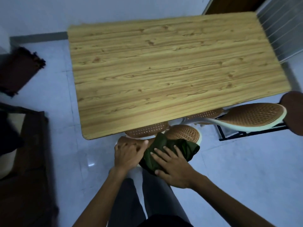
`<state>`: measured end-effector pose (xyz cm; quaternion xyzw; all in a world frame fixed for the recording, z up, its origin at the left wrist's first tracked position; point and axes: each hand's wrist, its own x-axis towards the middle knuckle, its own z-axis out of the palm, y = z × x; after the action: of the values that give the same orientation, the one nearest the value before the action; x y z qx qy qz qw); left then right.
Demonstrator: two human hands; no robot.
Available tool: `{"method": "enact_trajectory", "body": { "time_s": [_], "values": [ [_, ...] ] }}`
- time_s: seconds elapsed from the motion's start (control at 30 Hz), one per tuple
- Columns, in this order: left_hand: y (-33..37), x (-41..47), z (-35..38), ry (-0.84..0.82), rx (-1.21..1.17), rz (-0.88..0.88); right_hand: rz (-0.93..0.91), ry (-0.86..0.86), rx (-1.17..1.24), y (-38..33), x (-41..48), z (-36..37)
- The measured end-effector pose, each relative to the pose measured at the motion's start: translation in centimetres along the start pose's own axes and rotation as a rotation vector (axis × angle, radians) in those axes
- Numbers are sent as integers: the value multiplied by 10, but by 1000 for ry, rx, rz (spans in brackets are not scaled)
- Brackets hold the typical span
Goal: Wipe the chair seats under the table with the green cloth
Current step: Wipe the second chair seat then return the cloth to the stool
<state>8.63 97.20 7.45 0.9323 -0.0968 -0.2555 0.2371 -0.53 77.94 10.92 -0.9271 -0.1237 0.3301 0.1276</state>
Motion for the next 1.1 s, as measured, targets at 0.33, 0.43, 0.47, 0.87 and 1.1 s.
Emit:
{"method": "enact_trajectory", "body": {
  "time_s": [0.33,0.43,0.47,0.87,1.1],
  "values": [
    [63,35,10,-490,-425,-213,903,843,1462,18,-32,27],
    [66,38,3,-440,-423,-225,574,726,1873,6,-25,32],
    [70,39,-2,-456,-445,-235,540,745,1909,2,-24,33],
    [165,23,14,-282,-450,117,940,1218,1448,15,-79,29],
    [340,-17,66,-264,-435,435,1059,1435,1252,124,-203,14]
  ]
}}
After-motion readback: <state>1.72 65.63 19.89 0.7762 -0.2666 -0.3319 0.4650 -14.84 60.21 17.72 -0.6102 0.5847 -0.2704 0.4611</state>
